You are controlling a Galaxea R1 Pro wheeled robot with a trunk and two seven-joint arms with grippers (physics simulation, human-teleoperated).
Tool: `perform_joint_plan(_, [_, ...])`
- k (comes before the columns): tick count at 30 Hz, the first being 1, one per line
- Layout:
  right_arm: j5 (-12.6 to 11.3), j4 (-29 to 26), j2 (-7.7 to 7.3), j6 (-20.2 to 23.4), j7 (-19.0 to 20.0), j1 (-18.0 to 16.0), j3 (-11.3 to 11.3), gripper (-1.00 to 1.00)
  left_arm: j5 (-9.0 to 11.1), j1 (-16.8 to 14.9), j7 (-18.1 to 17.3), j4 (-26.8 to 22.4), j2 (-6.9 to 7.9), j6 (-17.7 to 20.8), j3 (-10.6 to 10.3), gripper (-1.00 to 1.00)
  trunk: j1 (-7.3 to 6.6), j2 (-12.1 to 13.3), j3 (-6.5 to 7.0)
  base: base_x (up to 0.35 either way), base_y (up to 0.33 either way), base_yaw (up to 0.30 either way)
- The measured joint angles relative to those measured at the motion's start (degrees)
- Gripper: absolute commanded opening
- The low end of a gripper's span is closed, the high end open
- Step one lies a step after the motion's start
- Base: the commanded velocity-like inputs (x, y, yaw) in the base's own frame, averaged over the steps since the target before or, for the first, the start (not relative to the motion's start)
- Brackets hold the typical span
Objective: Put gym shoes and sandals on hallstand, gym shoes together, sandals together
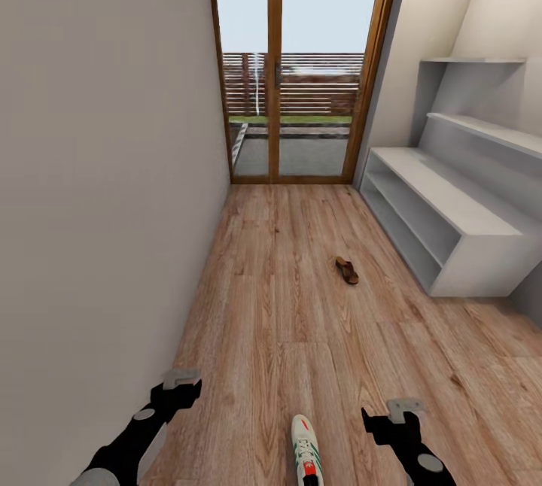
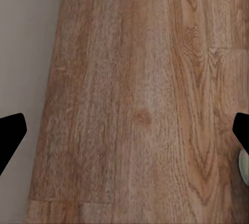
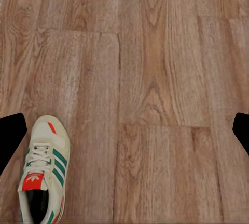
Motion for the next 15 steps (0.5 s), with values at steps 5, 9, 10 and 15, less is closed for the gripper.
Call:
perform_joint_plan(5, [0.0,0.9,0.18,0.2,0.1,-0.1,0.2,1.00,0.0,-0.2,-0.4,-0.6,-0.86,0.1,-0.2,1.00,0.02,0.0,0.00,-0.128,0.000,0.000])
perform_joint_plan(9, [0.1,2.1,0.35,0.1,0.1,-0.2,0.3,1.00,0.0,-0.3,-1.3,-1.4,-1.38,0.2,-0.3,1.00,0.03,0.0,0.00,-0.241,0.000,0.000])
perform_joint_plan(10, [0.1,2.5,0.38,0.1,0.2,-0.2,0.4,1.00,0.0,-0.3,-1.6,-1.6,-1.46,0.2,-0.3,1.00,0.03,0.0,0.00,-0.239,0.000,0.000])
perform_joint_plan(15, [0.1,4.2,0.46,0.1,0.1,-0.2,0.5,1.00,0.0,-0.4,-2.3,-2.1,-1.75,0.2,-0.3,1.00,0.01,0.0,0.00,-0.111,0.000,0.000])
